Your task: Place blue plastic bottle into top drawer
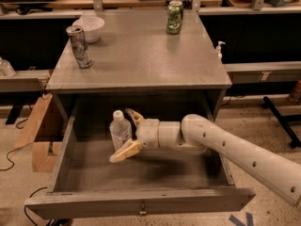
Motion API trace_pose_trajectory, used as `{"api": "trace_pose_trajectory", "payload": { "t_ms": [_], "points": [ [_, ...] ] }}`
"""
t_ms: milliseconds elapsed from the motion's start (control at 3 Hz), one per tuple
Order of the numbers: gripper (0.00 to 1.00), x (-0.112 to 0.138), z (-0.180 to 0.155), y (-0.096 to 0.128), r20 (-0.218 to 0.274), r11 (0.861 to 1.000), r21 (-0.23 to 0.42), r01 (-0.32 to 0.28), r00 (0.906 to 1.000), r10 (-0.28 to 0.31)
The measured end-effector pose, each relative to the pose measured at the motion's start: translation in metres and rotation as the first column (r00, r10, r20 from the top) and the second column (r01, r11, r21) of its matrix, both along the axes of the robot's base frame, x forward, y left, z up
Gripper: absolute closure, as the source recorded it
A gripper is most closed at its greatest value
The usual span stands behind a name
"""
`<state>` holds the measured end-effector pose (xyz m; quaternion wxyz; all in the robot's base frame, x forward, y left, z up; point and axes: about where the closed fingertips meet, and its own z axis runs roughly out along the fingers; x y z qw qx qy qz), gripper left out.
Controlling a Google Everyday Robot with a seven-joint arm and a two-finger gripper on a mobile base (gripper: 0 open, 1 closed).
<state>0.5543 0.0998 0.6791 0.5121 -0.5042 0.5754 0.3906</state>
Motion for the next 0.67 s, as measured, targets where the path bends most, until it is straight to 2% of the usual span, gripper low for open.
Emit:
{"api": "trace_pose_trajectory", "payload": {
  "t_ms": [333,667],
  "points": [
    [0.00,-0.012,0.007,-0.012,-0.021,1.000,-0.020,0.013,0.9997,-0.013],
    [0.00,-0.048,0.035,-0.053,-0.040,0.996,-0.085,0.022,0.9988,-0.026]
  ]
}}
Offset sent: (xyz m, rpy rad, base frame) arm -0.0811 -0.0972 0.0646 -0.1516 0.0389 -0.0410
